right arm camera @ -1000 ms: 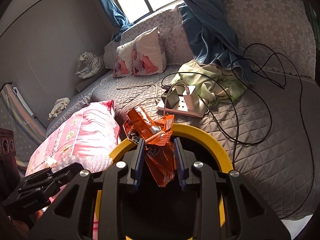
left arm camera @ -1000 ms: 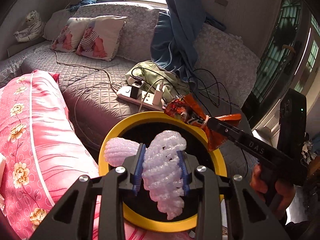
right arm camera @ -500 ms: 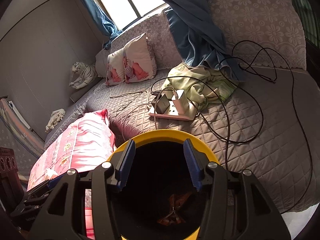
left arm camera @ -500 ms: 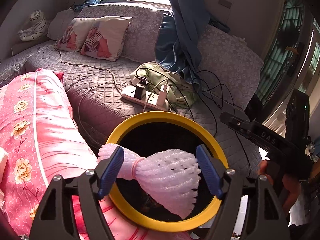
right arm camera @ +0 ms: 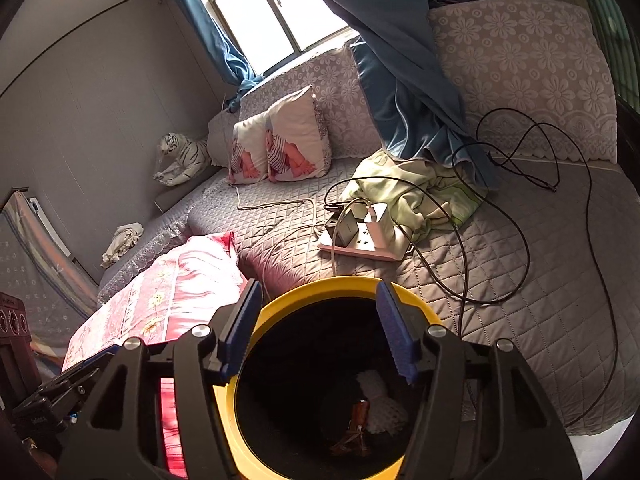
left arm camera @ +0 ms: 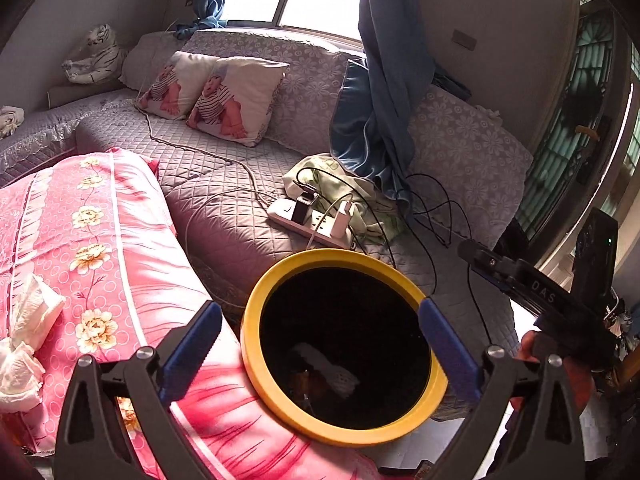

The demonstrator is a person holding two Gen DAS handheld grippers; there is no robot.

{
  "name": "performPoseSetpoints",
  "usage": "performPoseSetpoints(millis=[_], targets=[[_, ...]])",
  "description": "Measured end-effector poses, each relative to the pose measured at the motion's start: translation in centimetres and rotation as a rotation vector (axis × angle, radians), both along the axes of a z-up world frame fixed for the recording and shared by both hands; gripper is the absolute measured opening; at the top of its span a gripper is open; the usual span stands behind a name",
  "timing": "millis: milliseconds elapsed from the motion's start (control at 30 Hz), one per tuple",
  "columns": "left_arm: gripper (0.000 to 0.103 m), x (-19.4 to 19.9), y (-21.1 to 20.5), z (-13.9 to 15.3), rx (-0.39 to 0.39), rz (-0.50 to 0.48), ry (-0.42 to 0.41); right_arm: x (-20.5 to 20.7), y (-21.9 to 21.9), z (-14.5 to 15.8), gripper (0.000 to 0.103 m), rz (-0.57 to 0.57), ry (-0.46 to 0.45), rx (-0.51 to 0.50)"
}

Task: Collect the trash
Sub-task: 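Move both open tools back over the trash pile on the bed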

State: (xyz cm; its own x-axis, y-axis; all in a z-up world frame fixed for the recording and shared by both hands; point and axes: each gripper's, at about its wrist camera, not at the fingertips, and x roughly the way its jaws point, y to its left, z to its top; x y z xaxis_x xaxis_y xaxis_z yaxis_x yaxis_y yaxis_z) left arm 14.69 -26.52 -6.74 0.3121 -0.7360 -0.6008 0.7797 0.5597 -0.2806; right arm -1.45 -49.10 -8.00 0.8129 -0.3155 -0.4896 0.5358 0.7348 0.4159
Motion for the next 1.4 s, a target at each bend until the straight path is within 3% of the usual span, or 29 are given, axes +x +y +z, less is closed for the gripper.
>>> performPoseSetpoints(millis=[100, 200, 333, 500, 700, 833, 933, 1133, 1300, 1400], targets=[[0.095, 0.0, 3.1, 1.4, 0.016, 0.091, -0.038, 0.7, 1.7, 0.9, 0.06, 0.051, -0.013, -0.027], [0.095, 0.0, 6.7, 2.3, 0.035, 0.197, -0.088, 1.7, 3.7, 1.6, 0.068, 0.121, -0.033, -0.047], [0.095, 0.1, 11.9, 3.4, 0.013, 0.251, -0.104, 3.4, 7.0, 2.4, 0.075, 0.238, -0.059, -0.073], [0.095, 0.0, 18.9, 4.8, -0.025, 0.407, -0.145, 5.5, 12.1, 2.9, 0.085, 0.403, -0.088, -0.12], [0.095, 1.0, 26.9, 4.2, -0.018, 0.549, -0.099, 7.4, 18.0, 3.2, 0.094, 0.587, -0.109, -0.202], [0.095, 0.7, 31.4, 3.2, 0.028, 0.641, -0.133, 8.6, 21.6, 2.5, 0.095, 0.705, -0.092, -0.245], [0.095, -0.4, 34.7, 2.5, 0.0, 0.694, -0.149, 9.6, 23.8, 1.5, 0.095, 0.787, -0.067, -0.258], [0.095, -2.0, 38.4, 0.5, 0.08, 0.726, -0.113, 11.5, 26.7, -0.8, 0.095, 0.891, 0.035, -0.232], [0.095, -4.4, 38.7, -0.9, 0.133, 0.646, -0.133, 11.3, 29.3, -1.9, 0.095, 0.945, 0.091, -0.289], [0.095, -4.8, 38.7, -1.9, 0.134, 0.619, -0.093, 11.3, 30.0, -2.5, 0.094, 0.96, 0.116, -0.309]])
